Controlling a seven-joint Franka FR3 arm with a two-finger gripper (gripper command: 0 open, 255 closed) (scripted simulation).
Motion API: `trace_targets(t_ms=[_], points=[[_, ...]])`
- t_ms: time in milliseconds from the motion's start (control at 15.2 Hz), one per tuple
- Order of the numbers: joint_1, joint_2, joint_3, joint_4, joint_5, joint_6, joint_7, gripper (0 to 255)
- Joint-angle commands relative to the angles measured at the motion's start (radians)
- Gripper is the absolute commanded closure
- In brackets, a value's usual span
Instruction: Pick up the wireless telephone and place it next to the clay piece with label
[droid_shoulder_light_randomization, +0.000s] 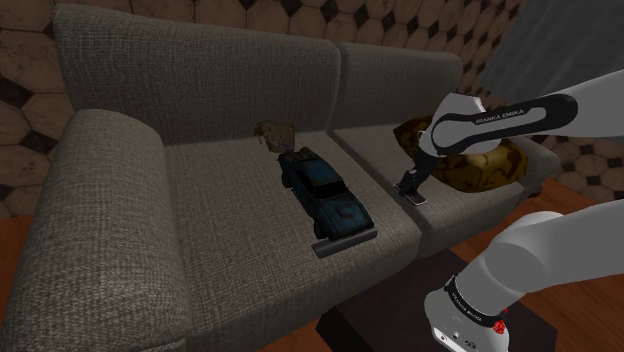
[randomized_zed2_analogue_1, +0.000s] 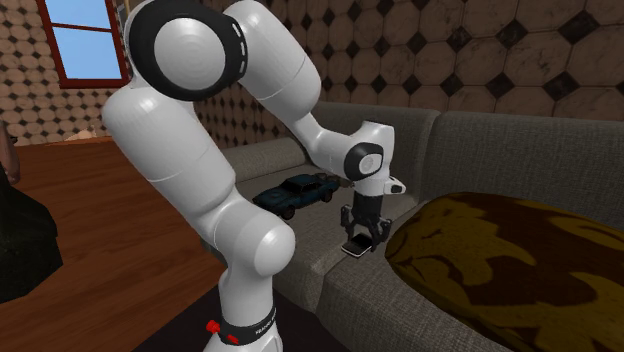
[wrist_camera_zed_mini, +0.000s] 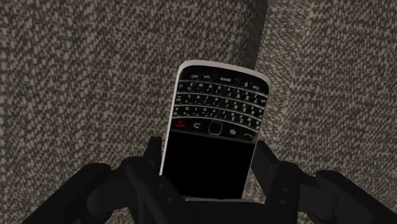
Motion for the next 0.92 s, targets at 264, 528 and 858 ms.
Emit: trace_targets(t_ms=[264,528,858], points=[[-0.004,-0.059,0.015,0.039,0.001,-0.099,0.007,255],[-0.005,-0.096,0.025,0.072,0.004,-0.168,0.011,255],[-0.005,-0.132,0.037,0.118,0.009,-0.25,0.015,255]])
